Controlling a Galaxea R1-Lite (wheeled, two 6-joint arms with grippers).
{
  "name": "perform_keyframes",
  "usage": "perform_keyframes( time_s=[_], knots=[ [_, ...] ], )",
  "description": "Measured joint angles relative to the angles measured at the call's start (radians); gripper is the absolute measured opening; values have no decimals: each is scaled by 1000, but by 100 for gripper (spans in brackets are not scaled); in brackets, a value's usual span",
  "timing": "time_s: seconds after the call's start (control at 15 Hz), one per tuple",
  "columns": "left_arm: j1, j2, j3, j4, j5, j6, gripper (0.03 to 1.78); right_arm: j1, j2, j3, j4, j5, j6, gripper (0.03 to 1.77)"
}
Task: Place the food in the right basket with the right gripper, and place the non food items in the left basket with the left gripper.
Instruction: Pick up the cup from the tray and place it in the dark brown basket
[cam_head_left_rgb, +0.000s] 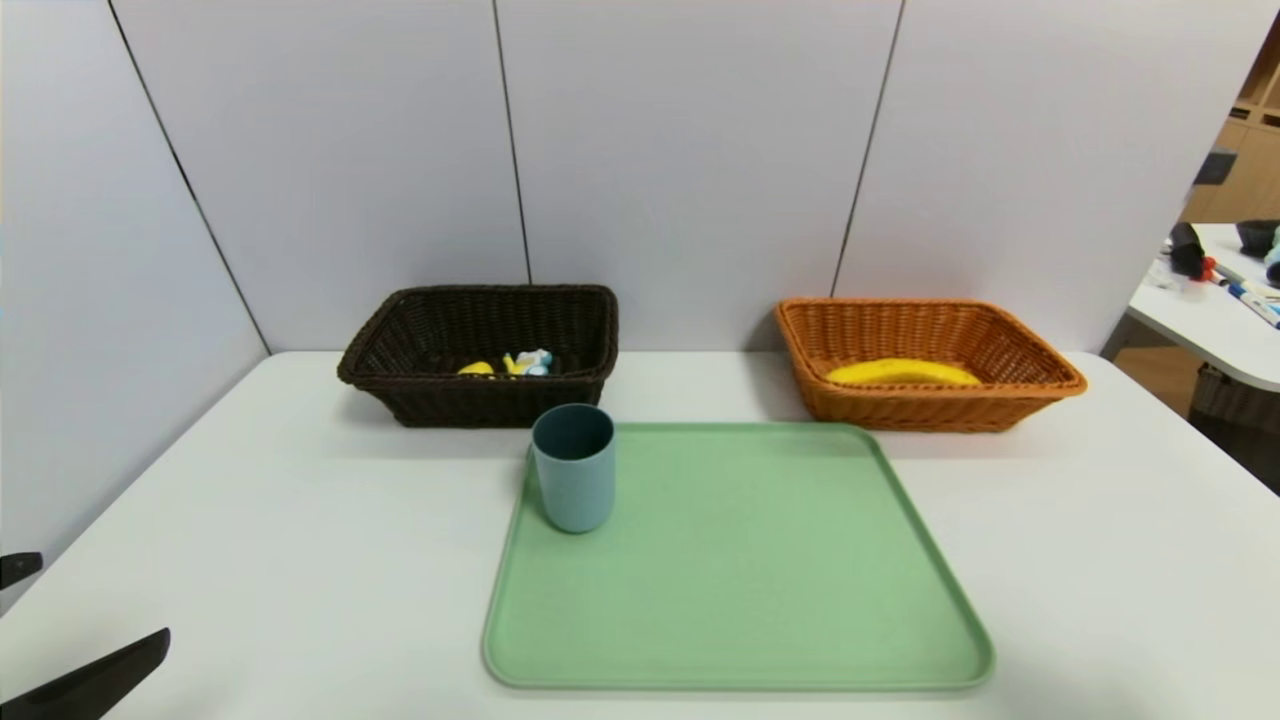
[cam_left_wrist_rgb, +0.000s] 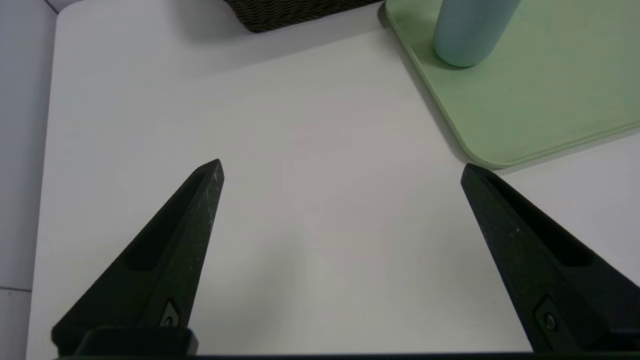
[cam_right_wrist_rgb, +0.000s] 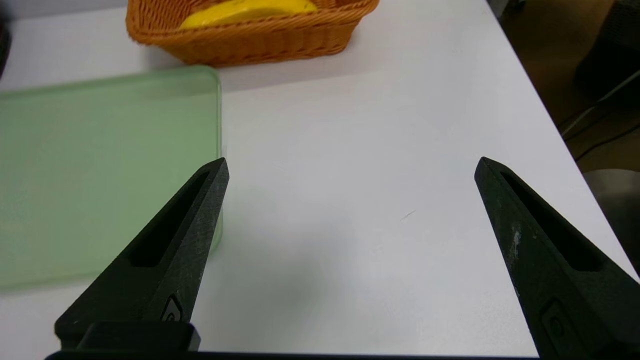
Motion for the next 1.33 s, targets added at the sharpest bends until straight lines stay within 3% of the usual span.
perform_keyframes(
  time_s=[0.4,0.6,0.87,1.07,1.33],
  knots=[
    [-141,117,5,-114,5,-31,169,24,-39,48,-2,20,-31,170],
    [-289,205,84,-293,20,-86,169,25,-37,46,-60,41,-32,170],
    [-364,401,170,-643,150,-110,169,24,-22,44,-104,54,-35,170],
    [-484,549,205,-869,304,-191,169,24,-14,37,-104,54,-34,170],
    [-569,688,248,-1023,350,-232,169,24,-7,24,-104,54,-35,170]
  ],
)
